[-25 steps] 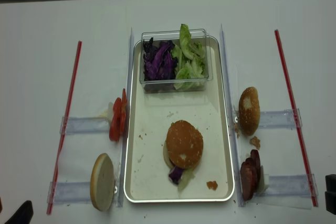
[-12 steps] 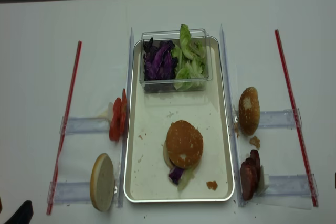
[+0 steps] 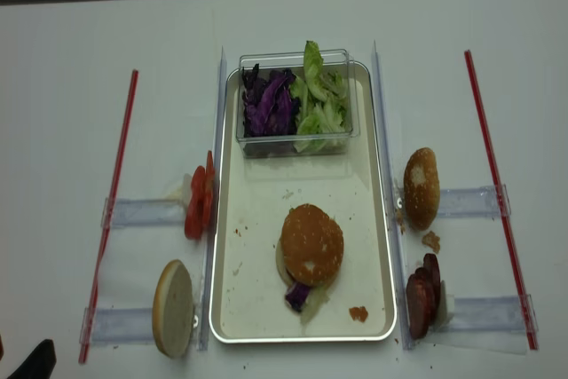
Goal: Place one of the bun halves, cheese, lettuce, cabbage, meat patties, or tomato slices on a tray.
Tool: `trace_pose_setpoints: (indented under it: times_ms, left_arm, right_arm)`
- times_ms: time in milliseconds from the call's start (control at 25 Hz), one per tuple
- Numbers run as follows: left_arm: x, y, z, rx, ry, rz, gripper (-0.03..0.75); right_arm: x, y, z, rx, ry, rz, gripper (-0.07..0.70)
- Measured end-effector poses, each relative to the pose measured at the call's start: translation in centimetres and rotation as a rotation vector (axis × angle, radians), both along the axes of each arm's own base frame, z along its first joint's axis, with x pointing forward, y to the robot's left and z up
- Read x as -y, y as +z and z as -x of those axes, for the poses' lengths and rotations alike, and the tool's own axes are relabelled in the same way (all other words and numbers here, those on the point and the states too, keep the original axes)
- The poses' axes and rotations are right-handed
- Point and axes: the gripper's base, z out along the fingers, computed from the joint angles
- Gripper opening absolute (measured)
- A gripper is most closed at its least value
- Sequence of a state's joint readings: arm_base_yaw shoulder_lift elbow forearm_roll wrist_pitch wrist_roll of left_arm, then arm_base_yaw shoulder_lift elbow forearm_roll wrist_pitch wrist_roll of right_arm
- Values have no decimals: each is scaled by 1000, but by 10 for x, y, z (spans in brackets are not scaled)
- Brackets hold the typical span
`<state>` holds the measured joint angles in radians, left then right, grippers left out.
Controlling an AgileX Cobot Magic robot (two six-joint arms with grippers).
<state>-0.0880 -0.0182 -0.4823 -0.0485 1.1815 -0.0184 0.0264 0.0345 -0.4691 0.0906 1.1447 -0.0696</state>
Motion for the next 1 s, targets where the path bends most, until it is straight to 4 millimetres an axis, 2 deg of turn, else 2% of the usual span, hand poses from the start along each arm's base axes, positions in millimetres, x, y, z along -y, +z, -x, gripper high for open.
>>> trace_pose_setpoints:
  times_ms: [200, 1000]
  left_arm:
    - [0, 0, 0, 0, 3, -5, 396]
    - [-1, 0, 0, 1, 4, -7, 396]
  right_arm:
    - [0, -1, 7, 43, 1, -1, 469]
    - [0, -1, 7, 44, 2, 3, 469]
